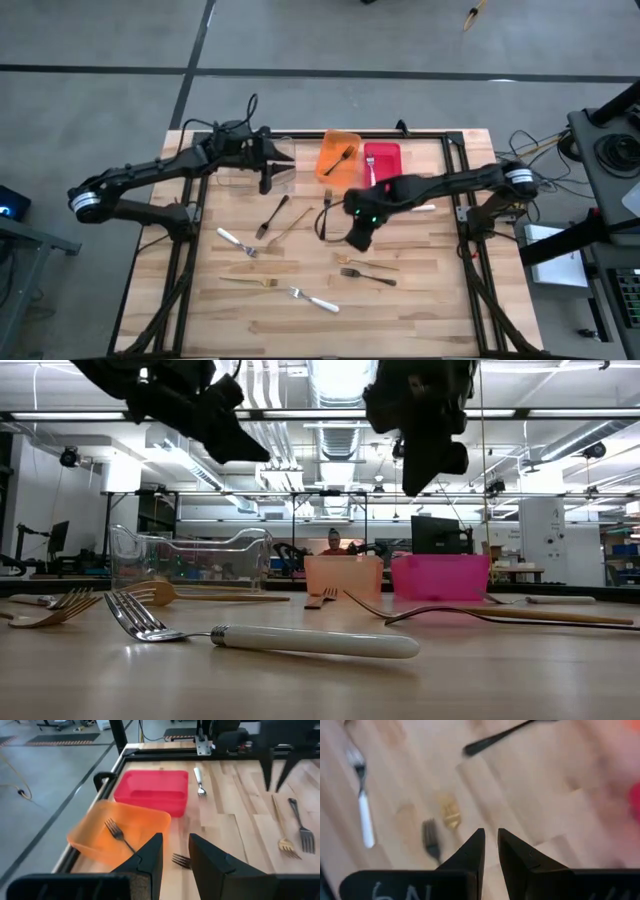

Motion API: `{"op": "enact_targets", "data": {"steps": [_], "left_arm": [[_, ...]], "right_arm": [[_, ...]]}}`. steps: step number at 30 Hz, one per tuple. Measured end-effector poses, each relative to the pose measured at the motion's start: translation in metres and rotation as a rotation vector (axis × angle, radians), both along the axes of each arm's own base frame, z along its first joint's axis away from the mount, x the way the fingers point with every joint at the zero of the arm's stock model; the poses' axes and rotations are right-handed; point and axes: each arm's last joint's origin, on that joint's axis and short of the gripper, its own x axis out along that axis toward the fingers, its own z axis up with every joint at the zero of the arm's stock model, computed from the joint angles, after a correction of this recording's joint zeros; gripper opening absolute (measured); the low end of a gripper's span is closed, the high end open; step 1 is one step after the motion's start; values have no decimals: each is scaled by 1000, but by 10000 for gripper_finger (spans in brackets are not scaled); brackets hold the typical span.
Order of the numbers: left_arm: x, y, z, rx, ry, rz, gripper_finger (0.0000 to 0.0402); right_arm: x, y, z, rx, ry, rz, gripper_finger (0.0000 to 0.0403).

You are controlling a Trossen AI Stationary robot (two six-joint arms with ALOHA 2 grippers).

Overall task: Sort silverware by color (type)
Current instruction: Put the gold fork into the transparent bin

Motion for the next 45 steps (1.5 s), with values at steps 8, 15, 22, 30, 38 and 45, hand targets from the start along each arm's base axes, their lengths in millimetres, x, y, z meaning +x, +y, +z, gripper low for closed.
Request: {"op": "enact_targets", "data": {"steps": [8, 15, 22, 30, 38, 45], "left_arm": [[-21, -13, -1, -40, -41, 23, 77], [-33, -20, 9, -36, -93, 29, 77], [-38, -24, 14, -51, -119, 34, 77], [-38, -24, 13, -64, -102, 35, 77], [-37, -24, 12, -55, -98, 33, 77], [-36, -23, 10, -59, -90, 33, 77]], "right_arm": [[15, 45, -33, 89, 115, 135, 43], [16, 77, -57, 67, 187, 203, 43], [16, 86, -72, -23, 219, 192, 43], [15, 84, -76, -127, 210, 220, 47], [16, 84, -82, -146, 224, 270, 116], [19, 85, -104, -167, 283, 329, 178]]}}
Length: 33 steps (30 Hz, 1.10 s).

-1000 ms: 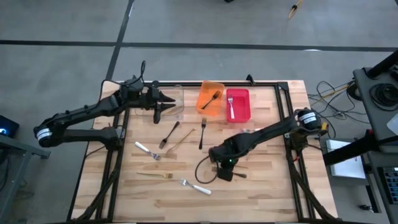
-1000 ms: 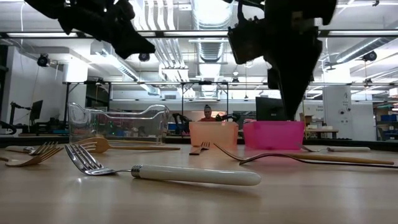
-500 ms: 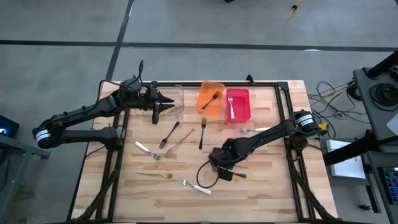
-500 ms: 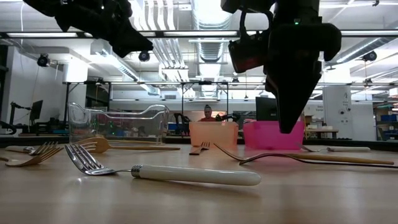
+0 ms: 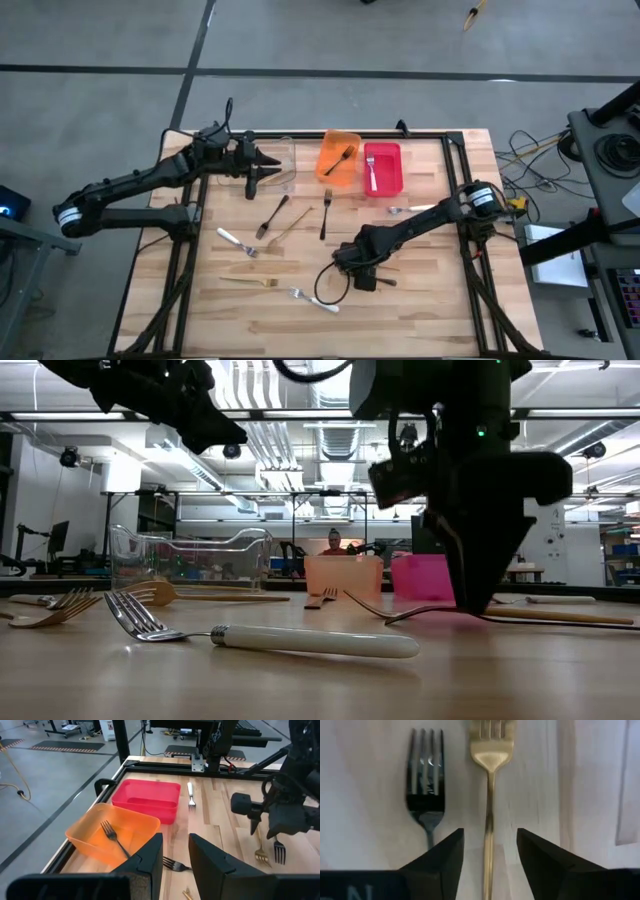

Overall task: Sort silverware by color (type)
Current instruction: Put the gold fork into the transparent bin

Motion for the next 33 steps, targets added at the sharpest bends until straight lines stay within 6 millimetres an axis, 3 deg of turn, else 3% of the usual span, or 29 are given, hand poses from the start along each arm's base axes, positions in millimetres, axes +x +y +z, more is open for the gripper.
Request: {"op": "enact_targets", "data": {"steps": [7, 19, 28, 33], "left_arm": [[0, 0, 0, 0, 1, 0, 77], [0, 0, 0, -2, 4, 0, 77], [0, 0, 0, 40, 9, -14, 77], [0, 1, 5, 103, -8, -20, 77]], "right_arm": [[3, 1, -14, -5, 31, 2, 159], [5, 1, -14, 0, 9, 19, 20], [4, -1, -7, 3, -12, 47, 15], [3, -15, 16, -4, -79, 19, 14]]}}
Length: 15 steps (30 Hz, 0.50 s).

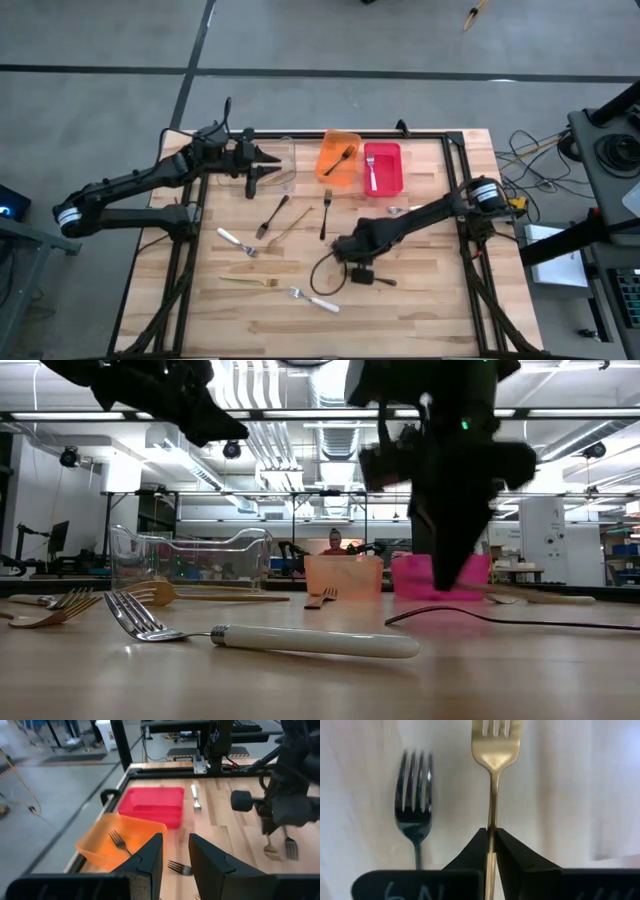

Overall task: Sort silverware by color (type)
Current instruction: Put the gold fork into the transparent bin

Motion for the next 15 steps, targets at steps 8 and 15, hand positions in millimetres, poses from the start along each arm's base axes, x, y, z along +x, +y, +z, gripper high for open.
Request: {"op": "enact_targets", "data": {"steps": [8, 15], "left_arm": [[-1, 1, 11, 128, -64, 38, 77], [-7, 2, 22, 238, -120, 88, 77]], "right_arm": [[0, -29, 42, -69, -163, -13, 13], [16, -61, 75, -134, -460, 35, 13]]}}
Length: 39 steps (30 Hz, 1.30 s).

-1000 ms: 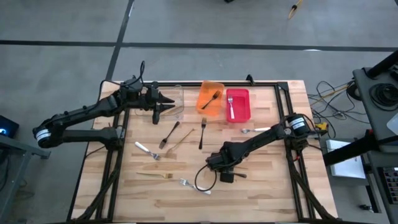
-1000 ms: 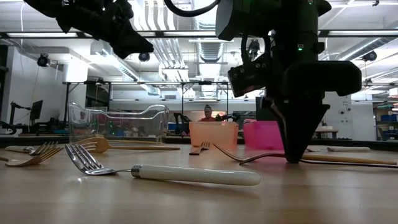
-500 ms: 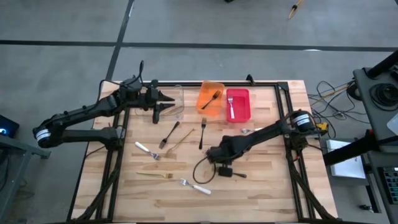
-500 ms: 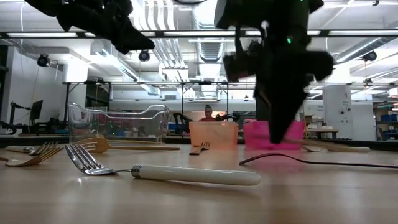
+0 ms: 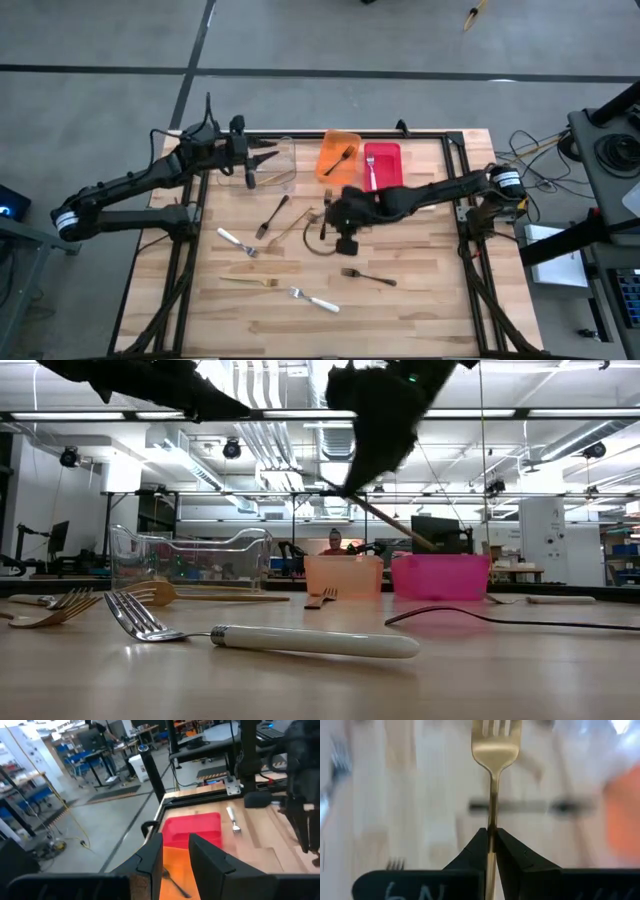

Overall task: Sort silverware by color (type)
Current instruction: Put the gold fork into the transparent bin

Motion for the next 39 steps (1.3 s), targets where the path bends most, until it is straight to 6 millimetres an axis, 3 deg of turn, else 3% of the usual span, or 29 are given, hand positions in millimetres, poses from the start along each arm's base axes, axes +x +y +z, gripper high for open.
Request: {"op": "enact_targets", "data": {"steps": [8, 20, 28, 33, 39], "left_arm": [[-14, 4, 11, 81, -43, 85, 77], [-37, 16, 16, 103, -46, 292, 77], [-49, 20, 23, 125, -96, 352, 77], [-54, 16, 27, 140, -120, 370, 77], [-63, 14, 32, 170, -140, 516, 77]], "right_arm": [[29, -43, 23, -140, -355, 105, 13], [65, -110, 30, -281, -797, 184, 13], [96, -141, 31, -396, -830, 207, 13], [113, -159, 18, -425, -810, 196, 13], [129, -175, -8, -414, -749, 187, 13]]}}
